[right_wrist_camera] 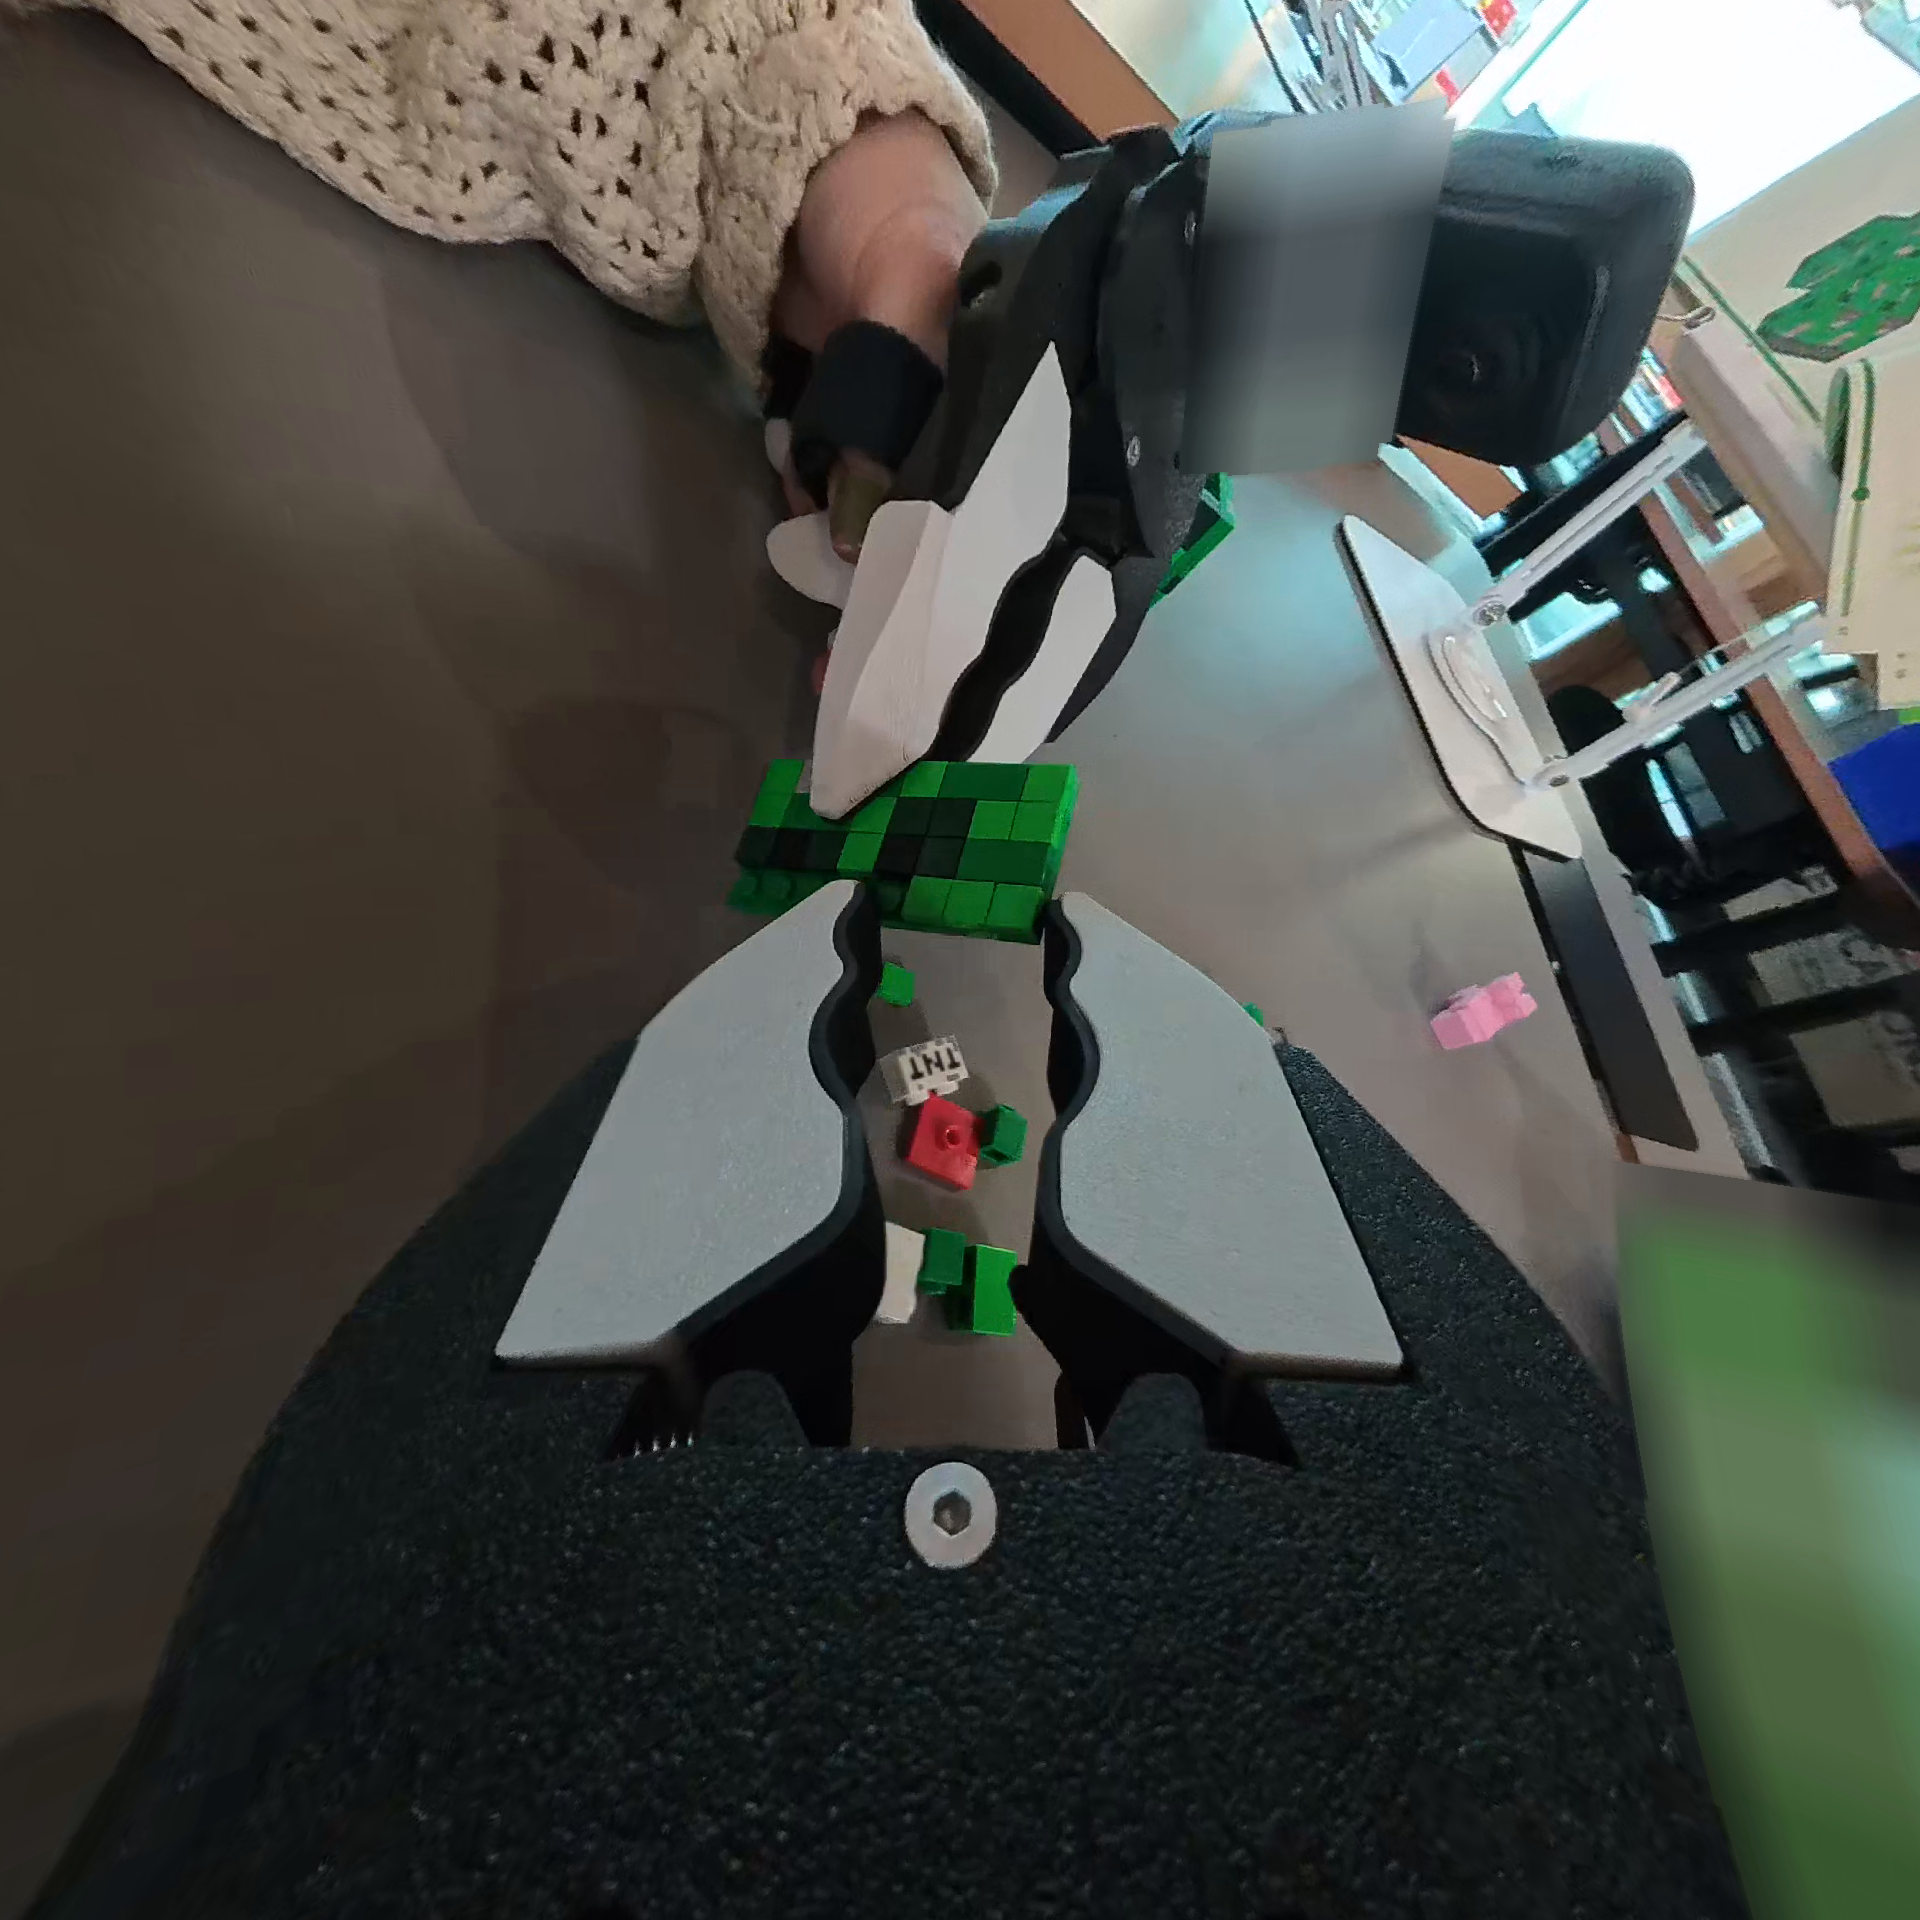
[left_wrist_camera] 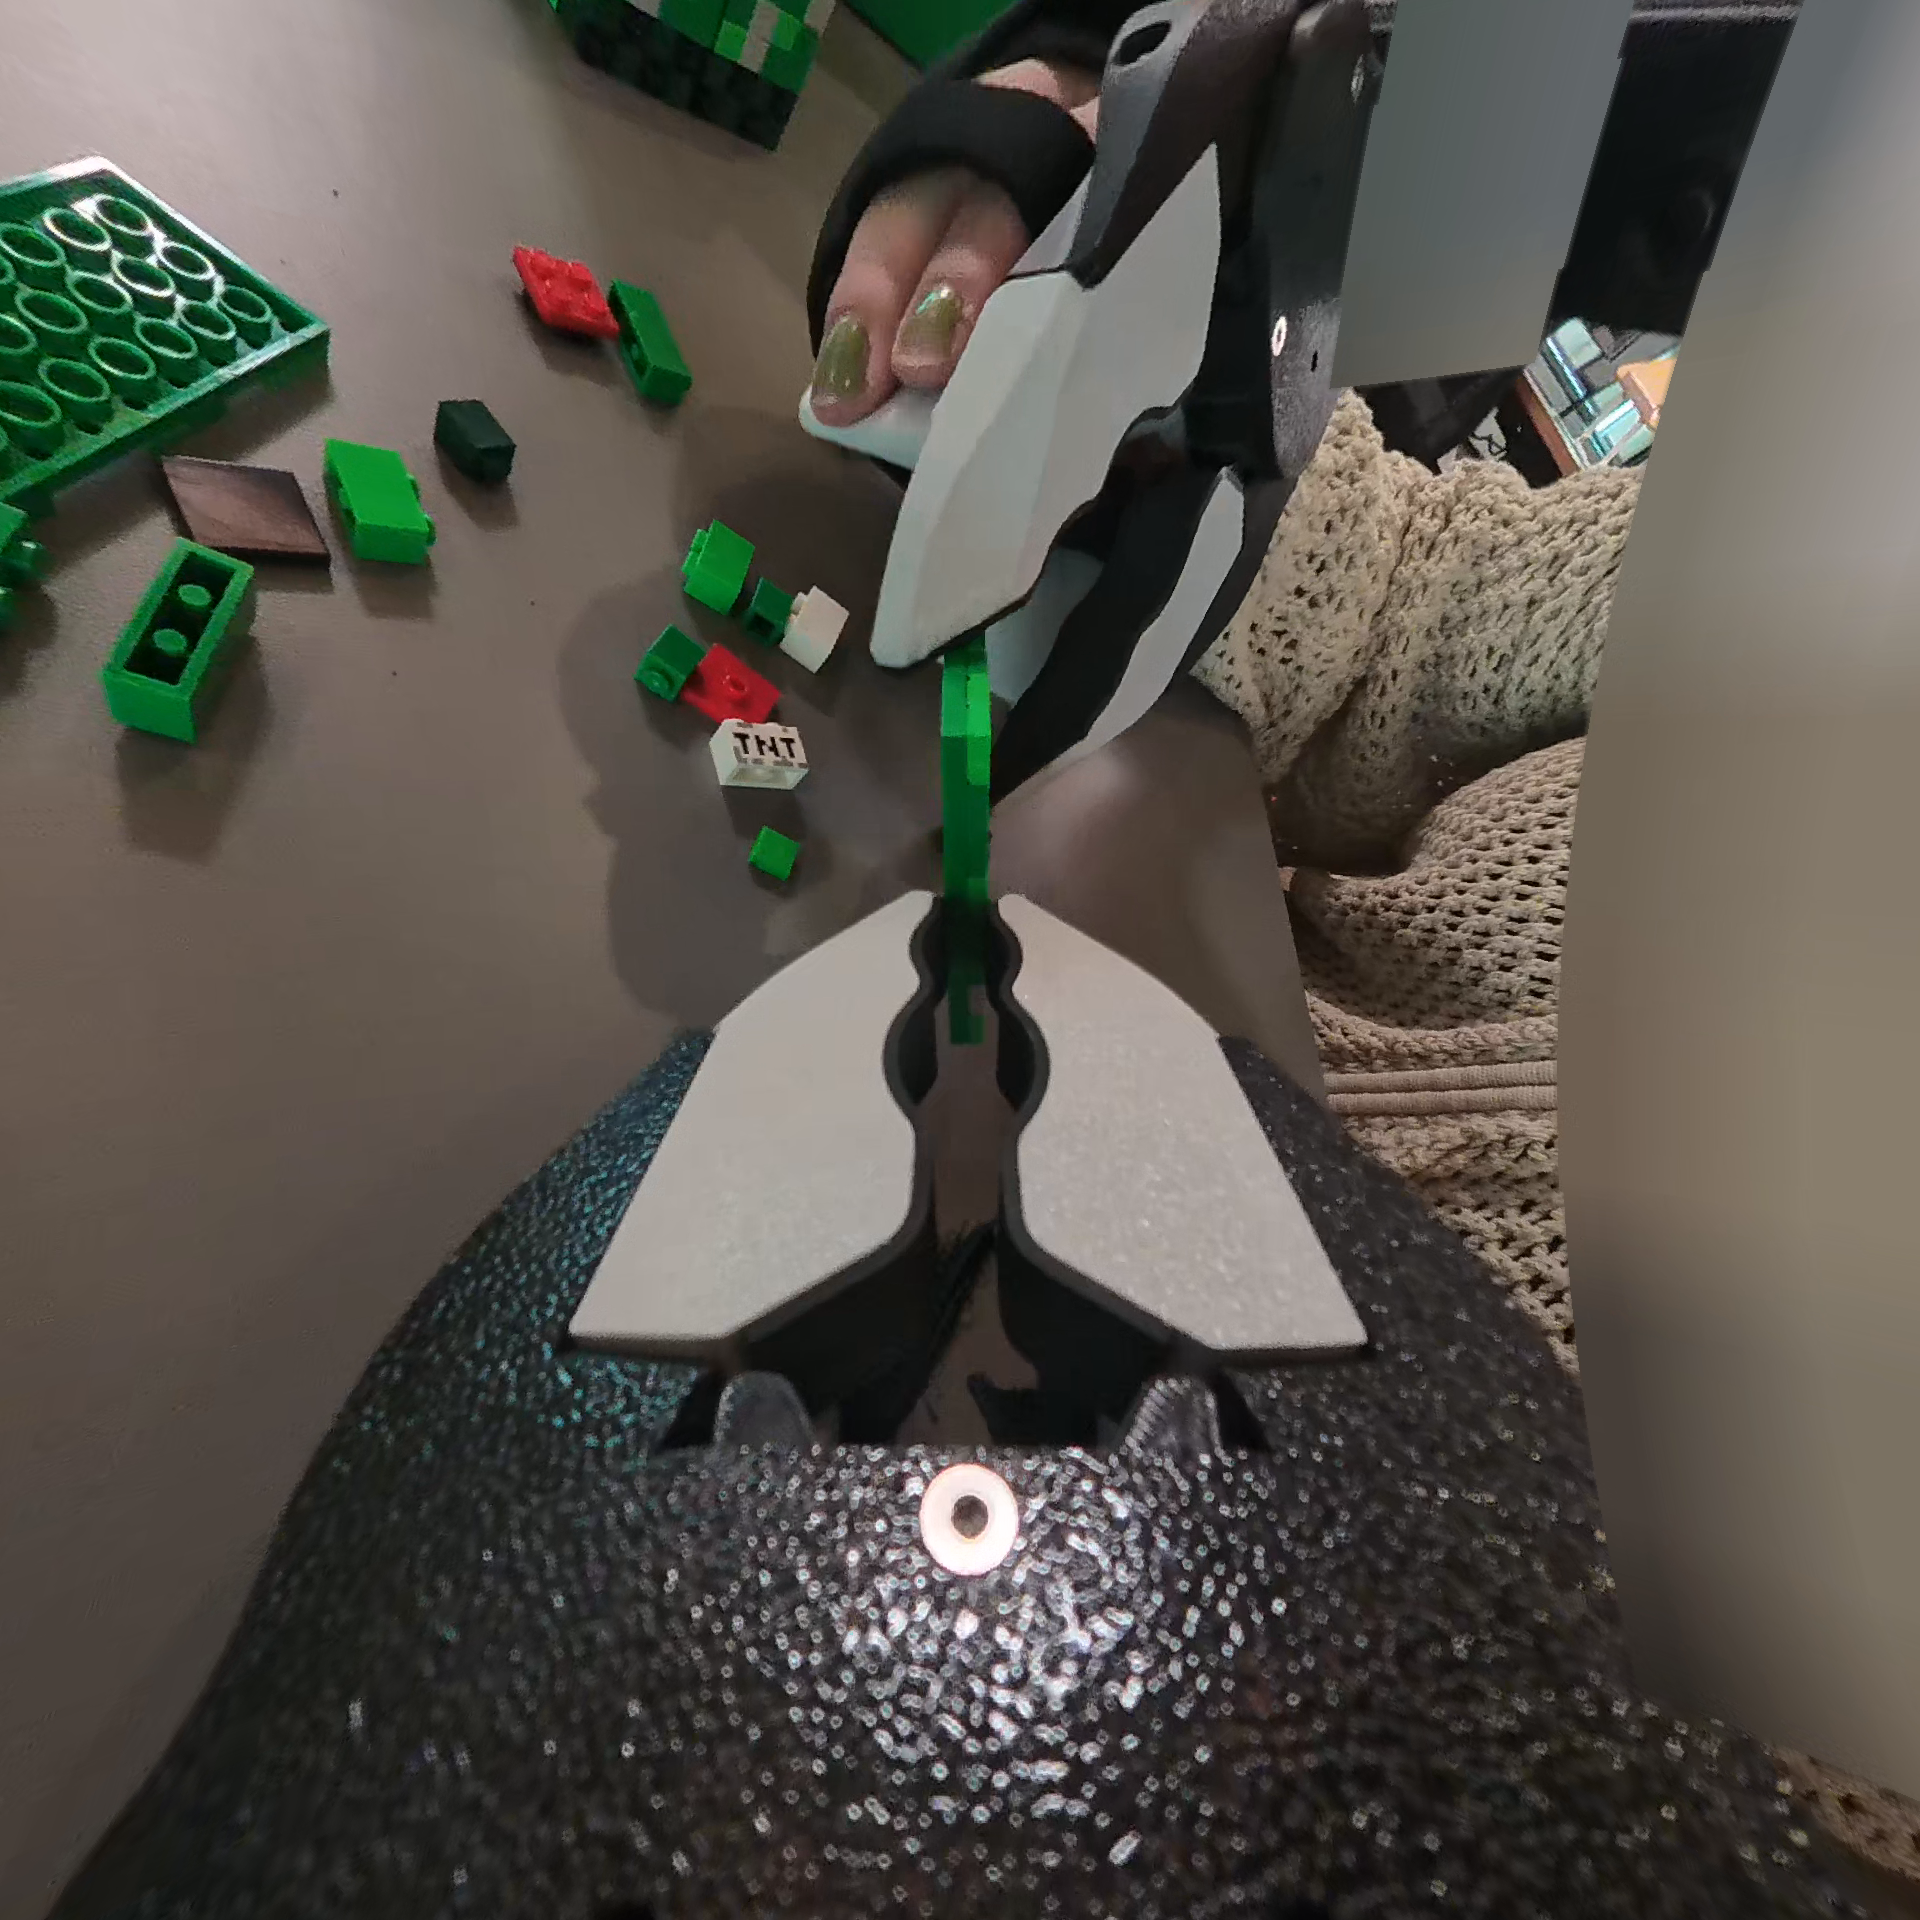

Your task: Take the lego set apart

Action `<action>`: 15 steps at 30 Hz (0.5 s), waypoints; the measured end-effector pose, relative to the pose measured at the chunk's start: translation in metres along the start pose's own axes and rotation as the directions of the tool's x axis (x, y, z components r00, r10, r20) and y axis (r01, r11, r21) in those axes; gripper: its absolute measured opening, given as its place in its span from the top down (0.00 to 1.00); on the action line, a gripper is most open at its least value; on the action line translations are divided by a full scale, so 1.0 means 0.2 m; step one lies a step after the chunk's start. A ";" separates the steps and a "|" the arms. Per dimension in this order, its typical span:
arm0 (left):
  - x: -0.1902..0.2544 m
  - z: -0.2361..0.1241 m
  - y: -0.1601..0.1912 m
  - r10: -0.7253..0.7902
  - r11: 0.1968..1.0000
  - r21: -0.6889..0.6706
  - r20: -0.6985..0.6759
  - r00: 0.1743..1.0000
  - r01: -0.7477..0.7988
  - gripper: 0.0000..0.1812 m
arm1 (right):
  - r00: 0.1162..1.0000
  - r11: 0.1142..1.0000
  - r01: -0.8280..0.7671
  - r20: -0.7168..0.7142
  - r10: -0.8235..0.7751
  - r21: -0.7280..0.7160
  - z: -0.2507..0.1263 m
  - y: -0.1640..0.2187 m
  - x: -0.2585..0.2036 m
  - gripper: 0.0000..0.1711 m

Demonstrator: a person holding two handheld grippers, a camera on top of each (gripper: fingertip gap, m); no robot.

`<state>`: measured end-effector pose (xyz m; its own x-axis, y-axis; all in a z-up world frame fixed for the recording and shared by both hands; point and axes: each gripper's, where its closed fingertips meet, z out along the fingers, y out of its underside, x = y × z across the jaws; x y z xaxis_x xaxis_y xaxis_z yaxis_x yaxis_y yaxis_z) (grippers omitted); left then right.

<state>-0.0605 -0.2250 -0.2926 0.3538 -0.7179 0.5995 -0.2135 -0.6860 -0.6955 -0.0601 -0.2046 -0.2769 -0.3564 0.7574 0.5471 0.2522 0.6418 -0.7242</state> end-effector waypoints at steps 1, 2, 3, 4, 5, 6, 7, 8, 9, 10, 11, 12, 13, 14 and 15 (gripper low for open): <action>0.00 0.00 0.01 0.003 1.000 -0.007 -0.002 1.000 -0.003 0.97 | 1.000 1.000 -0.001 0.009 0.001 0.004 0.00 0.00 -0.01 0.83; 0.00 0.00 0.01 0.008 1.000 -0.014 -0.003 1.000 -0.008 0.97 | 1.000 1.000 -0.004 0.020 0.004 0.008 -0.01 0.00 -0.01 0.83; 0.00 0.01 0.01 0.012 1.000 -0.020 -0.002 1.000 -0.012 0.97 | 0.999 1.000 -0.014 0.031 0.013 0.012 -0.01 0.00 -0.02 0.84; 0.01 0.01 0.02 0.014 1.000 -0.026 -0.004 1.000 -0.014 0.97 | 0.999 0.999 -0.032 0.045 0.032 0.016 -0.01 0.00 -0.02 0.85; 0.01 0.01 0.02 0.016 0.999 -0.029 -0.006 1.000 -0.016 0.97 | 0.997 0.998 -0.058 0.060 0.057 0.022 -0.01 -0.01 -0.03 0.86; 0.01 0.01 0.02 0.016 1.000 -0.027 -0.005 1.000 -0.016 0.97 | 0.995 0.997 -0.078 0.068 0.076 0.029 -0.02 -0.01 -0.03 0.86; 0.01 0.01 0.02 0.010 1.000 -0.023 -0.004 1.000 -0.010 0.97 | 0.995 0.996 -0.083 0.064 0.081 0.033 -0.01 0.00 -0.02 0.86; 0.00 0.01 0.02 0.004 1.000 -0.020 -0.003 1.000 -0.004 0.97 | 0.996 0.997 -0.073 0.054 0.071 0.034 -0.01 0.00 -0.02 0.86; 0.00 0.01 0.01 0.001 1.000 -0.015 -0.004 1.000 -0.001 0.97 | 0.998 0.998 -0.054 0.039 0.053 0.035 -0.01 0.00 -0.02 0.86; 0.01 0.00 0.01 0.001 1.000 -0.007 -0.009 1.000 -0.001 0.97 | 0.999 0.998 -0.039 0.011 0.038 0.045 -0.01 -0.02 0.00 0.86; 0.01 0.00 0.00 -0.007 1.000 0.002 -0.013 1.000 0.007 0.97 | 1.000 0.999 -0.017 -0.018 0.018 0.048 0.00 -0.03 0.01 0.86; 0.00 -0.01 0.00 -0.018 1.000 0.008 -0.012 1.000 0.018 0.97 | 0.999 0.999 0.012 -0.045 -0.011 0.034 0.00 -0.03 0.01 0.86; 0.00 -0.01 0.00 -0.022 1.000 0.013 -0.009 1.000 0.022 0.97 | 0.998 0.999 0.031 -0.058 -0.030 0.016 0.01 -0.03 0.02 0.86; -0.01 -0.01 -0.01 -0.022 1.000 0.018 -0.006 1.000 0.023 0.97 | 0.998 1.000 0.017 -0.056 -0.017 -0.001 0.01 -0.02 0.02 0.86; -0.01 -0.01 -0.01 -0.021 1.000 0.021 -0.006 1.000 0.021 0.97 | 0.999 1.000 -0.025 -0.042 0.024 -0.014 0.01 -0.02 0.03 0.86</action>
<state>-0.0624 -0.2232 -0.2911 0.3526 -0.7040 0.6165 -0.1871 -0.6986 -0.6907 -0.0643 -0.2035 -0.2718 -0.3117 0.7770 0.5469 0.2737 0.6246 -0.7314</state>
